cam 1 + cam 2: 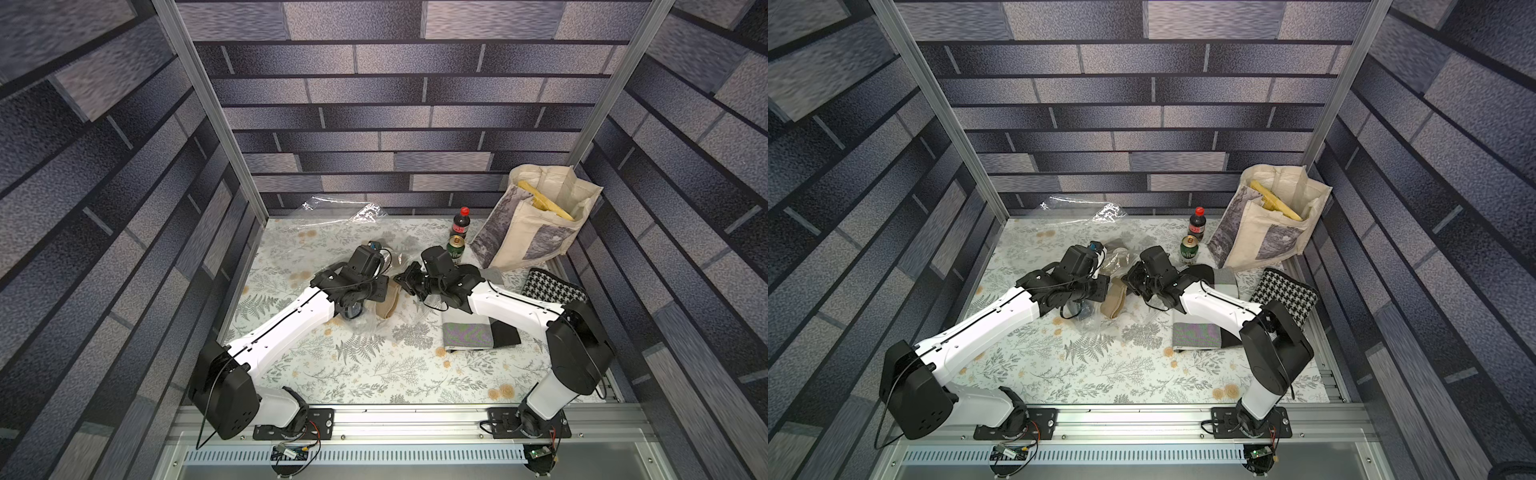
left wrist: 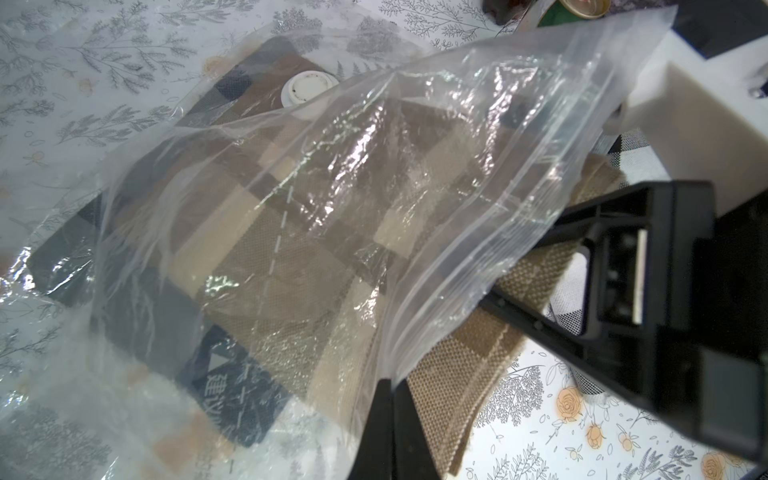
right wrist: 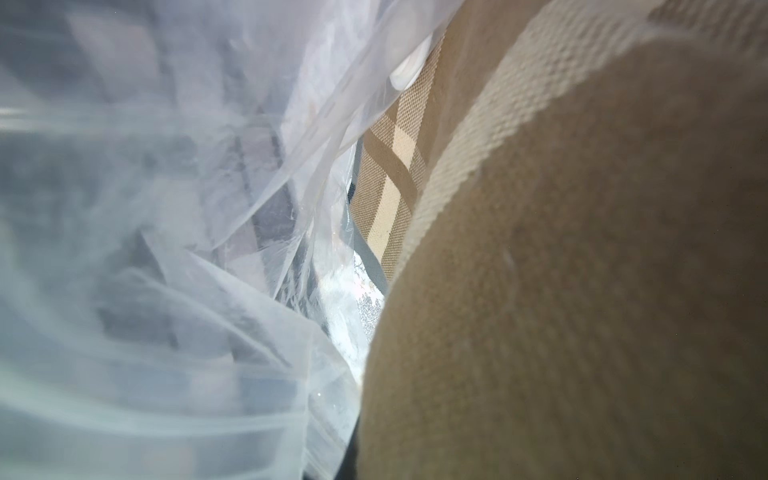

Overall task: Take the scarf out of the vacuum bag
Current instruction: Take out the scarf from the vacuum bag, then place the scarf at the center of the board.

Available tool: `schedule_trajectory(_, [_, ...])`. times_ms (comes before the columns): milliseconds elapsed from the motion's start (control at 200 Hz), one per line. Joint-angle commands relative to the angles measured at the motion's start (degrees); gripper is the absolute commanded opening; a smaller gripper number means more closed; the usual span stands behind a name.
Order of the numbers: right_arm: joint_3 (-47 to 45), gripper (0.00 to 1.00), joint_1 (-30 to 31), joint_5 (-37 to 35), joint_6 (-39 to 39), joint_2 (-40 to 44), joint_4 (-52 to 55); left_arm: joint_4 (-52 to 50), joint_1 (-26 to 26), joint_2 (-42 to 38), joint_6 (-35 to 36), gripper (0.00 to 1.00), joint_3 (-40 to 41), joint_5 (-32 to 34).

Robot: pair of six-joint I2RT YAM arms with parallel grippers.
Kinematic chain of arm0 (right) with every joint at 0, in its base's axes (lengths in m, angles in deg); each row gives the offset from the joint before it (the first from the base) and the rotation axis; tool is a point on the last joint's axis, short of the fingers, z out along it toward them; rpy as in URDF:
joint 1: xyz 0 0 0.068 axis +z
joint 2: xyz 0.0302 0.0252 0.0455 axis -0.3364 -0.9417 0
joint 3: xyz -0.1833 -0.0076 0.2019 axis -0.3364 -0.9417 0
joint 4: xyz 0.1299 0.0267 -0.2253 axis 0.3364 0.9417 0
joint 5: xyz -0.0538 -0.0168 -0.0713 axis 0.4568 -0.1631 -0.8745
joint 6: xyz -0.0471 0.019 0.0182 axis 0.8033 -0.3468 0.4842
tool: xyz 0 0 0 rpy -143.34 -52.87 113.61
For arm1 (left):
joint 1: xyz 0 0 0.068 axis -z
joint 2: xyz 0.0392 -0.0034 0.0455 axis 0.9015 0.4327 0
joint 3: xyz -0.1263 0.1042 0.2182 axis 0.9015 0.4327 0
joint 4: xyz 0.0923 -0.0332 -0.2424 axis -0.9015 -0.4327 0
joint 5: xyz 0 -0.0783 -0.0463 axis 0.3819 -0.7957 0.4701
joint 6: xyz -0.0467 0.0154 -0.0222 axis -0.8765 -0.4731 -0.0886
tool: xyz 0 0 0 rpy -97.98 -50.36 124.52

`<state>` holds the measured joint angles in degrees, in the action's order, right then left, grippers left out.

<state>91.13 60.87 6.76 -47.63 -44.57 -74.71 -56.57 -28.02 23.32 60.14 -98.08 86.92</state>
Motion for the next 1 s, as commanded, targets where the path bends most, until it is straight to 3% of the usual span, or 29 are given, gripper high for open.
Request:
schedule_trajectory(0, [0.57,0.0,-0.6,1.93,1.3,2.94,1.15,-0.5,-0.35,-0.67,0.29,0.0,-0.02,-0.67])
schedule_trajectory(170, [-0.11,0.0,-0.88,3.1,1.93,5.32,3.87,-0.88,-0.3,-0.23,0.29,0.0,-0.73,-0.66])
schedule_trajectory(295, [1.21,0.0,-1.68,4.81,4.43,7.49,11.62,-1.12,-0.29,-0.31,0.37,0.0,-0.9,-0.63])
schedule_trajectory(631, [-1.93,0.0,-8.8,11.59,21.06,14.49,35.87,0.17,-0.26,-0.33,-0.05,0.0,0.51,-1.09])
schedule_trajectory(997, [5.5,0.0,-14.48,12.33,38.89,13.63,58.62,0.35,-0.06,0.83,-0.07,0.0,-0.25,-1.28])
